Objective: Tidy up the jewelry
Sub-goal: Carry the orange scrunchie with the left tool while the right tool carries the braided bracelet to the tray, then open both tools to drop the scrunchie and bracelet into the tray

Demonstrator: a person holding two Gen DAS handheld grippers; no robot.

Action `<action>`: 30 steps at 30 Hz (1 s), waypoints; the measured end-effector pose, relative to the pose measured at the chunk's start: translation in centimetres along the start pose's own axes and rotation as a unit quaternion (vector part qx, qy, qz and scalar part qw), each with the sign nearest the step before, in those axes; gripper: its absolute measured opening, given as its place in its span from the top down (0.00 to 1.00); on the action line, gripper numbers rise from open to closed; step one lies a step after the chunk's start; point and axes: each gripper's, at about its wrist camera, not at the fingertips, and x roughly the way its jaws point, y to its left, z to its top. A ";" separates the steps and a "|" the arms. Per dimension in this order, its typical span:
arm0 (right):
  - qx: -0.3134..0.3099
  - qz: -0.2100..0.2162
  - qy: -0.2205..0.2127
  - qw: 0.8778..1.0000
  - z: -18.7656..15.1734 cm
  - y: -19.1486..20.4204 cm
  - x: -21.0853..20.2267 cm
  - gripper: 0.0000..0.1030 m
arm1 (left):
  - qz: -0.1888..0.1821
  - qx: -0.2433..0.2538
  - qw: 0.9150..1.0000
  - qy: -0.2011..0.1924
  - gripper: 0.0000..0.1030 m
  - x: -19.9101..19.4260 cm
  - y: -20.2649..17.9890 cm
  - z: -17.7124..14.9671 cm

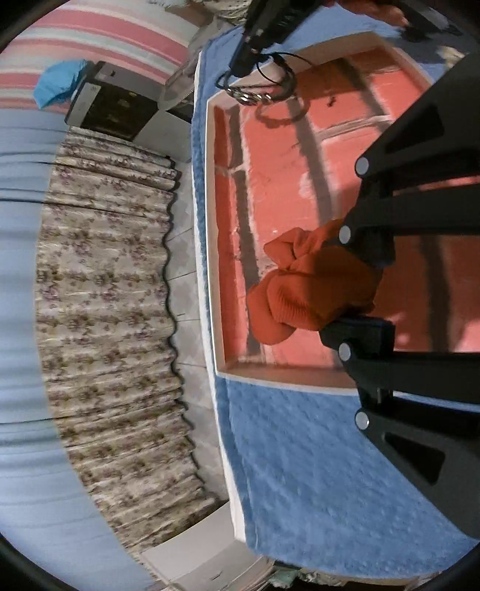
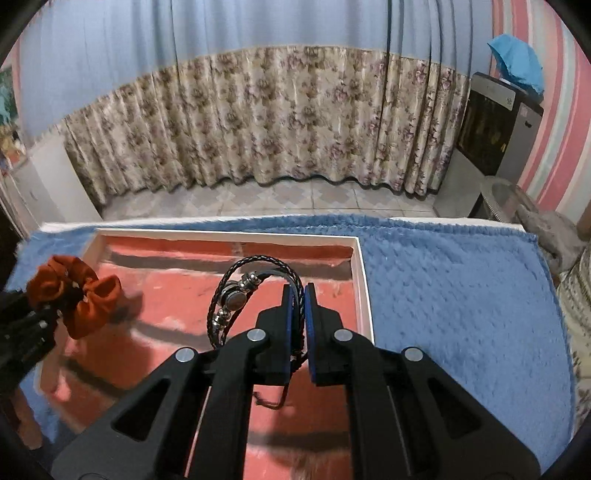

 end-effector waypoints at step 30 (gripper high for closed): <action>-0.003 -0.001 0.039 0.999 2.5 -0.6 0.3 0.30 | 0.030 0.016 0.999 0.036 0.33 2.1 -0.5 1.9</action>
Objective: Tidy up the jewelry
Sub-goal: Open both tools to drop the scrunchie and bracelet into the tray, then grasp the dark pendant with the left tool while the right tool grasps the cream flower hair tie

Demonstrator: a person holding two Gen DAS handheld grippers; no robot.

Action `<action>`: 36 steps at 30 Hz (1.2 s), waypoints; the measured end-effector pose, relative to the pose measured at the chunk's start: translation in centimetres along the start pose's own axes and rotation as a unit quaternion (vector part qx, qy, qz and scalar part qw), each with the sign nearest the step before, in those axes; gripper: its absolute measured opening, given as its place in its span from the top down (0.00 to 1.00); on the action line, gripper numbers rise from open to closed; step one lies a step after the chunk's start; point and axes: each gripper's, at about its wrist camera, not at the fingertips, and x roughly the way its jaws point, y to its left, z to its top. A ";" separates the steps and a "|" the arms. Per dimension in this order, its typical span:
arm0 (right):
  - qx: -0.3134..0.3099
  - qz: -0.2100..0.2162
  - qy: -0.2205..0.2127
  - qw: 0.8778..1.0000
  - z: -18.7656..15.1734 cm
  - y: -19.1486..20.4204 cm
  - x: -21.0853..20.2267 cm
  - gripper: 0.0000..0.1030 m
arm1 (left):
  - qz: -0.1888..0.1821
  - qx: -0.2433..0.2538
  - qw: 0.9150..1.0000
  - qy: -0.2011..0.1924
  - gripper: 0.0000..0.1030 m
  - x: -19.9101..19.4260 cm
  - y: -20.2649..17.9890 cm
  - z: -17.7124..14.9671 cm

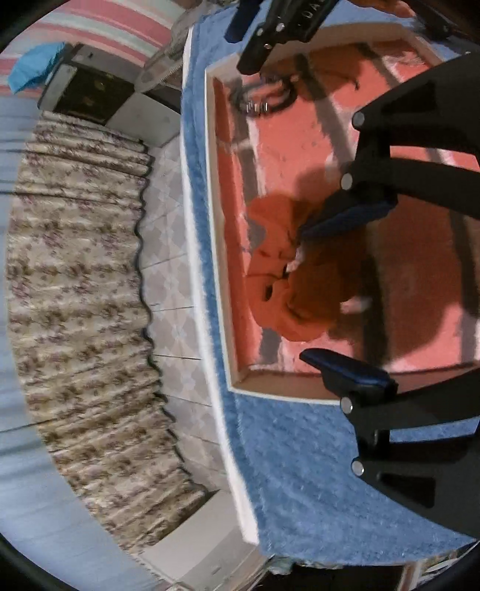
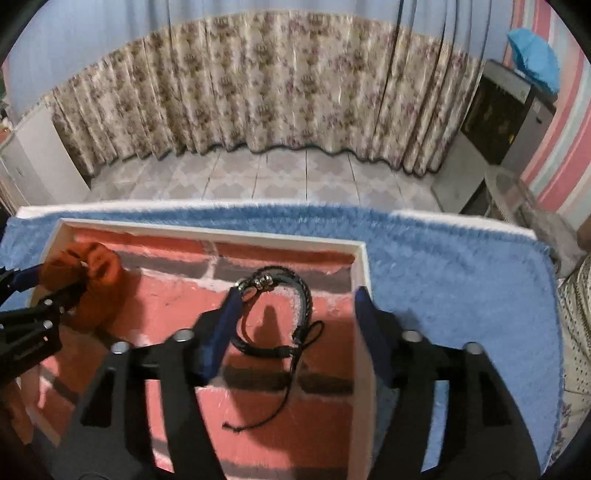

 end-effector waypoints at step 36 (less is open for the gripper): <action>-0.011 -0.008 -0.113 0.994 -20.6 -0.3 -16.5 0.06 | 0.002 -0.024 0.994 -0.111 0.06 -14.7 1.4 -19.8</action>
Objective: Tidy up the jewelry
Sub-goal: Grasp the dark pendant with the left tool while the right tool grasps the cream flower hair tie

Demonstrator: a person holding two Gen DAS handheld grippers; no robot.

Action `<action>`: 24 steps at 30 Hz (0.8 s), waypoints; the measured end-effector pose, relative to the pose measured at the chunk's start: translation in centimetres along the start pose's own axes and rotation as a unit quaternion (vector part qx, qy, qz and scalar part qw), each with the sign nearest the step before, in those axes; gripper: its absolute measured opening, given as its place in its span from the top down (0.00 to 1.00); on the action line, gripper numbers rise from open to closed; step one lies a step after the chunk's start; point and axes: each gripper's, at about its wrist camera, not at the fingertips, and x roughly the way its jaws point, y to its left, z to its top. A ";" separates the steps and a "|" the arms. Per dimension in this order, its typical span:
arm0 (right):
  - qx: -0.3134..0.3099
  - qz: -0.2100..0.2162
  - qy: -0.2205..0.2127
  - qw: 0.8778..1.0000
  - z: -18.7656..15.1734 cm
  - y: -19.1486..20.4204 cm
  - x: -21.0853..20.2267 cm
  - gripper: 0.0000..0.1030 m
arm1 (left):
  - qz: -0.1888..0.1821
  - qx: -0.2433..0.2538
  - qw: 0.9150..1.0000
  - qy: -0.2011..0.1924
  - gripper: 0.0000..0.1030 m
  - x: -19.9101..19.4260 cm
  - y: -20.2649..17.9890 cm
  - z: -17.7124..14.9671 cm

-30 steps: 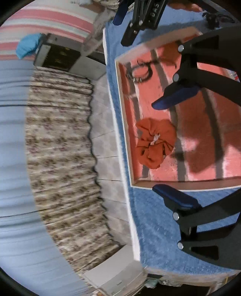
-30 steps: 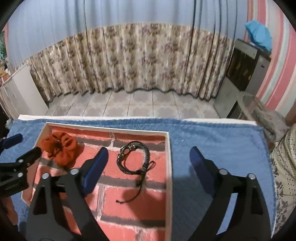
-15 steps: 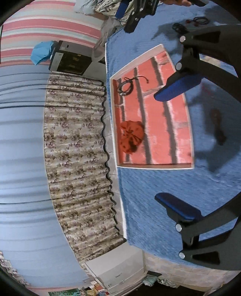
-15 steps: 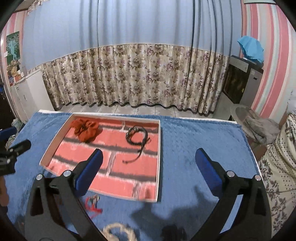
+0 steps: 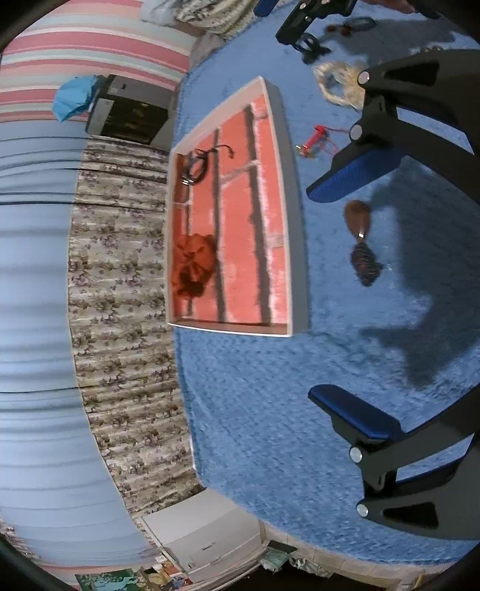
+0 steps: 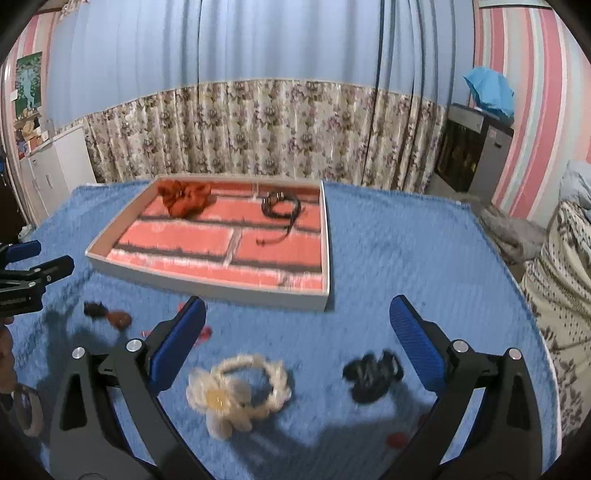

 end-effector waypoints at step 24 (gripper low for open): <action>0.007 0.005 0.071 0.997 -4.7 0.8 3.8 0.31 | -0.026 -0.011 0.997 0.071 0.07 3.4 -0.4 -2.4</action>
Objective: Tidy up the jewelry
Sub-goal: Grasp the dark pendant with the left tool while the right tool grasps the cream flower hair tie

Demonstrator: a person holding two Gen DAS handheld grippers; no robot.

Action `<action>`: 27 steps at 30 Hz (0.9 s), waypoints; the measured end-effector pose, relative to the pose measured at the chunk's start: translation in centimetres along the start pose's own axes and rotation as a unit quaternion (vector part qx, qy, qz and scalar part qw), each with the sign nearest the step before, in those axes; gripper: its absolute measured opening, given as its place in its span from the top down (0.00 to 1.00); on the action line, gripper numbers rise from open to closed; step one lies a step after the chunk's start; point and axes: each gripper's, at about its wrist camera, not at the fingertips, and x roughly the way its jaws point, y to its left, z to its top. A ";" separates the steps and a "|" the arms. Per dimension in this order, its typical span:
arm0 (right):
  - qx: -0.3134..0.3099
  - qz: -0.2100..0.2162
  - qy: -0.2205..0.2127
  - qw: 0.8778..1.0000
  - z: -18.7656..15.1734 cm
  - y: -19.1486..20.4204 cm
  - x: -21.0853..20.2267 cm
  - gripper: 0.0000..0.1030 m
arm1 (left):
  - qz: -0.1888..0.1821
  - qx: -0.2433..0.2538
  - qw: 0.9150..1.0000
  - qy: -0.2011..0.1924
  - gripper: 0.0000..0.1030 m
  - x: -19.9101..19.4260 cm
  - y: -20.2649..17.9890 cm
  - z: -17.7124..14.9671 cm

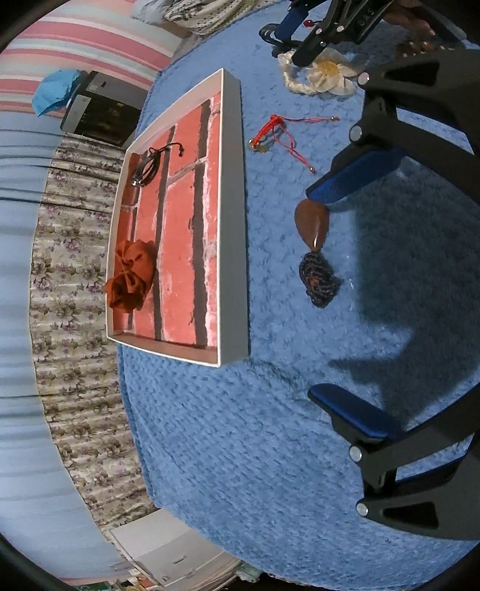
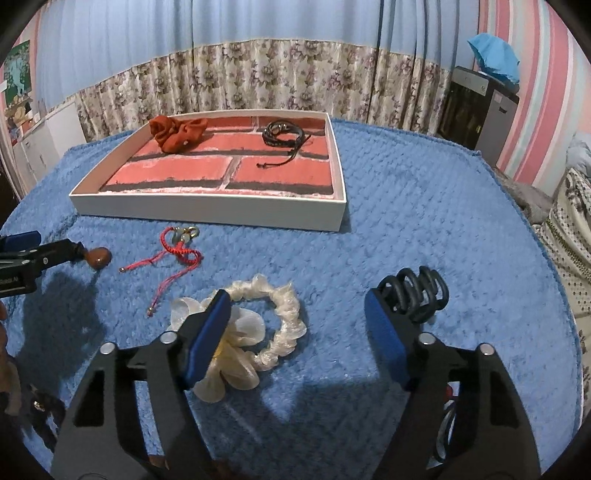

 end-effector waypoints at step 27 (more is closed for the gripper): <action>0.014 0.020 0.041 0.999 -0.4 -0.4 1.8 0.64 | -0.046 -0.025 0.998 0.035 0.66 2.2 0.5 0.5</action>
